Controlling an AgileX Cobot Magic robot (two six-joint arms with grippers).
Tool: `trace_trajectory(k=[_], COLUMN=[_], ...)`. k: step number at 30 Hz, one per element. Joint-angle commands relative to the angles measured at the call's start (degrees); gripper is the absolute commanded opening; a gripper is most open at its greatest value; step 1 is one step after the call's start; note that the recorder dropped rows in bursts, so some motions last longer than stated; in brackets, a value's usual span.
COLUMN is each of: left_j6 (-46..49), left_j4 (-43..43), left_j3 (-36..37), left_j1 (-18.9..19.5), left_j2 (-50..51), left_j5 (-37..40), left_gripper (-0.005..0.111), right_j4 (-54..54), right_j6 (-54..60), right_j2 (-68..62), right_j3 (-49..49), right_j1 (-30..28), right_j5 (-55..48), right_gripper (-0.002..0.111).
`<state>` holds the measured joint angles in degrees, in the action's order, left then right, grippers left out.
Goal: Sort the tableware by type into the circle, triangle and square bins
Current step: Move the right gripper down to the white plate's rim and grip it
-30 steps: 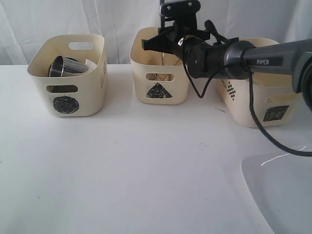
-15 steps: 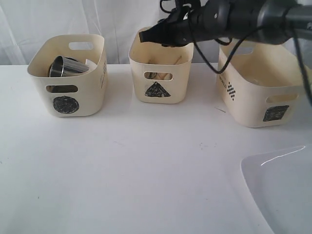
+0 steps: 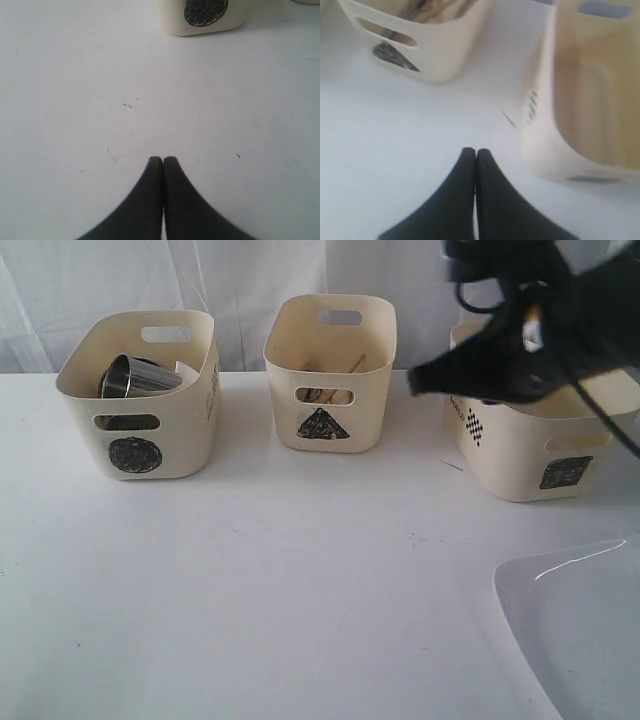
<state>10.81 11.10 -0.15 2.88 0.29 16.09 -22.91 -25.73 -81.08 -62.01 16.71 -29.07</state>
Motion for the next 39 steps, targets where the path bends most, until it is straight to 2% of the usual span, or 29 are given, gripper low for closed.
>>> trace_trajectory(k=[1, 5, 8, 13, 17, 18, 21, 24, 29, 32, 35, 37, 39], left_j6=[-0.4, -0.4, -0.4, -0.4, -0.4, -0.4, -0.4, -0.4, -0.4, -0.4, -0.4, -0.4, -0.4], left_j4=[0.6, 0.6, 0.6, 0.6, 0.6, 0.6, 0.6, 0.6, 0.6, 0.6, 0.6, 0.6, 0.6], left_j3=[0.1, 0.1, 0.1, 0.1, 0.1, 0.1, 0.1, 0.1, 0.1, 0.1, 0.1, 0.1, 0.1], left_j1=[-0.2, -0.2, -0.2, -0.2, -0.2, -0.2, -0.2, -0.2, -0.2, -0.2, -0.2, -0.2, -0.2], left_j2=[-0.2, -0.2, -0.2, -0.2, -0.2, -0.2, -0.2, -0.2, -0.2, -0.2, -0.2, -0.2, -0.2], left_j5=[-0.1, -0.1, -0.1, -0.1, -0.1, -0.1, -0.1, -0.1, -0.1, -0.1, -0.1, -0.1, -0.1], left_gripper=[0.000, 0.000, 0.000, 0.000, 0.000, 0.000, 0.000, 0.000, 0.000, 0.000, 0.000, 0.000, 0.000], right_j4=[-14.4, -27.5, -27.8, -9.8, 14.9, 23.6, 39.8, 47.0, 47.0, 46.5, 45.8, 44.8, 43.7], right_j6=[-14.6, -35.1, -35.4, -22.9, -0.5, 7.6, 22.8, 29.6, 31.6, 37.6, 42.5, 42.1, 37.4], right_j2=[15.2, 25.5, 30.8, 31.8, 28.0, 26.4, 23.3, 21.7, 21.5, 21.5, 21.5, 21.5, 21.5], right_j3=[12.0, 19.6, 23.2, 26.5, 26.4, 26.0, 25.9, 25.9, 25.9, 25.9, 26.0, 26.0, 26.0], right_j1=[-1.1, -5.5, -11.1, -19.4, -24.4, -25.2, -25.6, -25.6, -25.6, -25.6, -25.6, -25.6, -25.6], right_j5=[-5.7, -21.4, -26.9, -23.1, -18.9, -18.8, -18.6, -17.1, -16.0, -18.3, -18.4, -17.8, -16.6], right_gripper=[0.000, 0.000, 0.000, 0.000, 0.000, 0.000, 0.000, 0.000, 0.000, 0.001, 0.014, 0.031, 0.052])
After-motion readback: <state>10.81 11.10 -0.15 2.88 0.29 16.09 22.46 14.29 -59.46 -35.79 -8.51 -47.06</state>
